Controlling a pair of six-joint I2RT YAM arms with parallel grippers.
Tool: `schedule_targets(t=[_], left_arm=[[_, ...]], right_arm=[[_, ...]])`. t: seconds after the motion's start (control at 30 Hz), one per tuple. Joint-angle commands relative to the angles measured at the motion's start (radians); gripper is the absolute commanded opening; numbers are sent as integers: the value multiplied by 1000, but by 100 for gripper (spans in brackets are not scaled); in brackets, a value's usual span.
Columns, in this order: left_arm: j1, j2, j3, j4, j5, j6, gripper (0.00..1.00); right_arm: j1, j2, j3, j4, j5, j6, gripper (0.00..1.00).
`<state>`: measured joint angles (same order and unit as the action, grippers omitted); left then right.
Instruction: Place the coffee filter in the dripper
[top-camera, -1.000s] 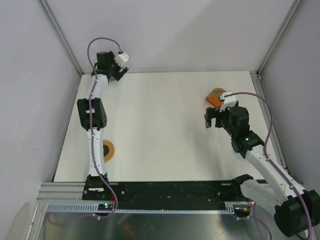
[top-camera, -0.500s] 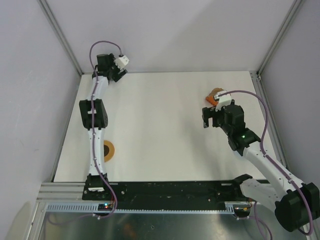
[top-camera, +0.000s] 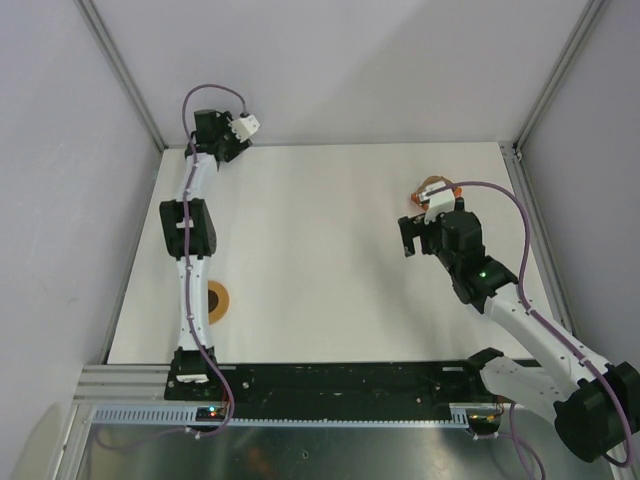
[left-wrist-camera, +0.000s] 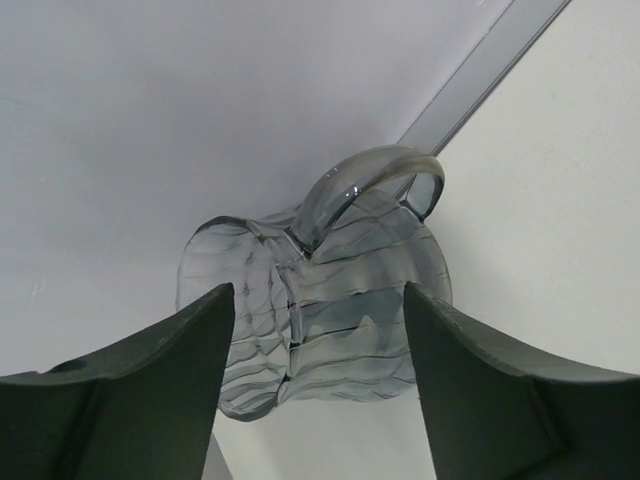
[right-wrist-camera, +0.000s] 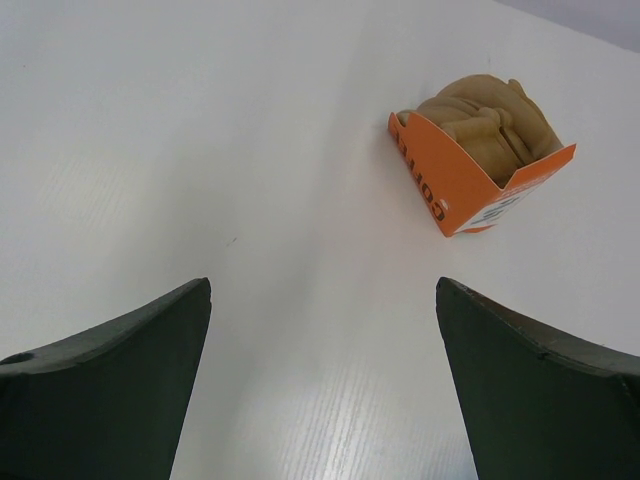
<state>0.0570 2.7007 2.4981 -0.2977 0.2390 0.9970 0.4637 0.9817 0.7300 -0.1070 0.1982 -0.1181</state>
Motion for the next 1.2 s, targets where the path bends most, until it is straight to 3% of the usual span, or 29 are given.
schedule_targets(t=[0.0, 0.07, 0.23, 0.47, 0.8, 1.0, 1.17], left_arm=[[16, 7, 26, 30, 5, 14, 64], [16, 4, 19, 28, 11, 9, 58], [16, -17, -15, 17, 36, -10, 59], [17, -105, -113, -2, 89, -44, 49], [36, -182, -157, -34, 147, -134, 27], [44, -186, -156, -48, 139, -137, 5], [51, -201, -144, -48, 144, -169, 0]], right_arm=[[26, 0, 45, 19, 45, -36, 99], [36, -1, 45, 15, 55, -42, 99], [55, -8, 46, 4, 78, -53, 99], [68, -17, 45, -3, 93, -64, 99], [88, -41, 45, -24, 113, -75, 99], [94, -63, 43, -42, 130, -79, 99], [98, -65, 44, -48, 130, -74, 99]])
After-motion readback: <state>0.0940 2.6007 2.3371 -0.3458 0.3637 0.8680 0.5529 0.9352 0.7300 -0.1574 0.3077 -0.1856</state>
